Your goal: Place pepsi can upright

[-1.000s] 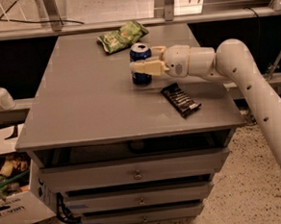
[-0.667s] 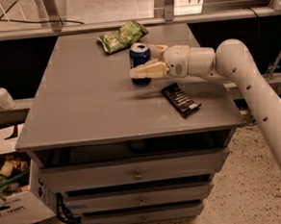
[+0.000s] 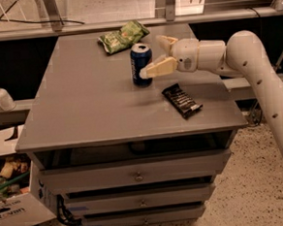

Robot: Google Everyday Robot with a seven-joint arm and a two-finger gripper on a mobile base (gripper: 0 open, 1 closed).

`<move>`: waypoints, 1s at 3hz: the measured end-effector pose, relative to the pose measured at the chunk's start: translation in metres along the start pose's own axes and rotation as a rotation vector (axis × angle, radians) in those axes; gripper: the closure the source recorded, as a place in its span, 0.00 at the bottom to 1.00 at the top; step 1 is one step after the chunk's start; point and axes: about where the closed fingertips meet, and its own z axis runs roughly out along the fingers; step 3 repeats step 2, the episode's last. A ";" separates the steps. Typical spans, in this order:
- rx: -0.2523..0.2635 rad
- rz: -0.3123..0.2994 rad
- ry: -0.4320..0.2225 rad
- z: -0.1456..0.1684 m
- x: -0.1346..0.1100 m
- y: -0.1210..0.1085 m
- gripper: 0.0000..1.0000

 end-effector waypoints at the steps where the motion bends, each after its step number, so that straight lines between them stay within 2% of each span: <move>1: -0.038 -0.031 -0.039 -0.029 0.021 0.009 0.00; 3: -0.037 -0.029 -0.039 -0.028 0.021 0.008 0.00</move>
Offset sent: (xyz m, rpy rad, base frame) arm -0.0017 -0.0264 0.0191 -0.0449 -0.0252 -0.0347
